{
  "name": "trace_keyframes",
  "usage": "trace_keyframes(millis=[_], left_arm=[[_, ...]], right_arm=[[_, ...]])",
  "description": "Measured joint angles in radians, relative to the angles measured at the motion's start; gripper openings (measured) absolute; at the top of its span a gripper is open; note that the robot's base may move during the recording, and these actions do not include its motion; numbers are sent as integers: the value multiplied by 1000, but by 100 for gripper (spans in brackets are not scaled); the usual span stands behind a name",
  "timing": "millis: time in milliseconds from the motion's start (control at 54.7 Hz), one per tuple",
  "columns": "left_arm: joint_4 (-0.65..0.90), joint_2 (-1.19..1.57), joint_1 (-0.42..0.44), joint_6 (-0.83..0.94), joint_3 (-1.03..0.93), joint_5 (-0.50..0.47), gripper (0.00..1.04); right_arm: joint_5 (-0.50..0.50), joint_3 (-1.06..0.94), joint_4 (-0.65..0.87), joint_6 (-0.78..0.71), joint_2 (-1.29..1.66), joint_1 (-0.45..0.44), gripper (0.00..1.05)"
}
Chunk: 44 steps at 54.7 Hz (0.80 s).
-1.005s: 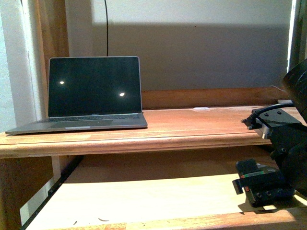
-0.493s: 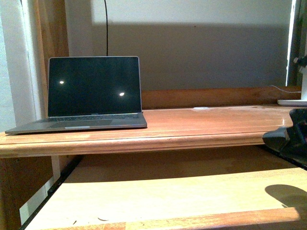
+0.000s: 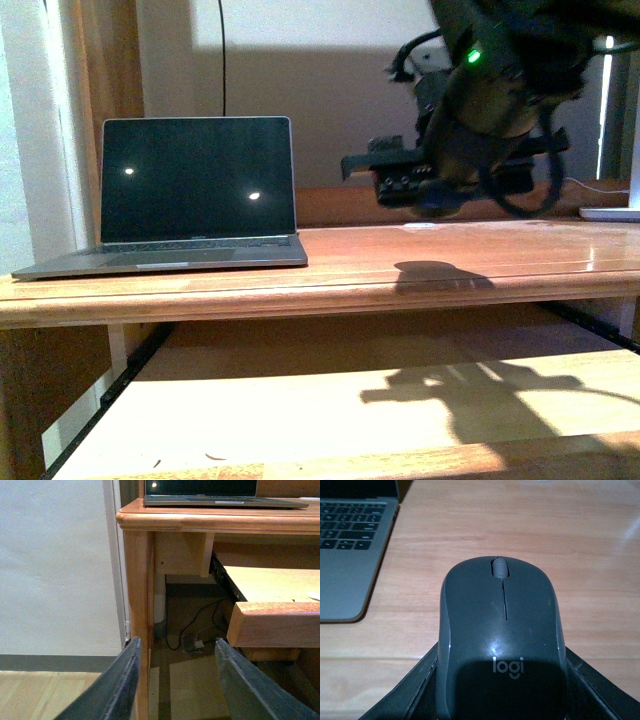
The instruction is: Place mouse
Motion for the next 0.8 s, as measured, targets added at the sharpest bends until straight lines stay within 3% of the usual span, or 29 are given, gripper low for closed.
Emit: trace_keyframes(millis=[274, 457, 713, 804], left_arm=[[0, 0, 0, 0, 0, 0, 97], [0, 0, 0, 0, 0, 0, 97], [0, 0, 0, 0, 0, 0, 97], [0, 0, 0, 0, 0, 0, 97]], right_arm=[[109, 280, -44, -29, 288, 10, 56], [125, 379, -68, -34, 367, 13, 56], [100, 360, 36, -27, 363, 13, 96], [55, 288, 97, -2, 312, -1, 97]])
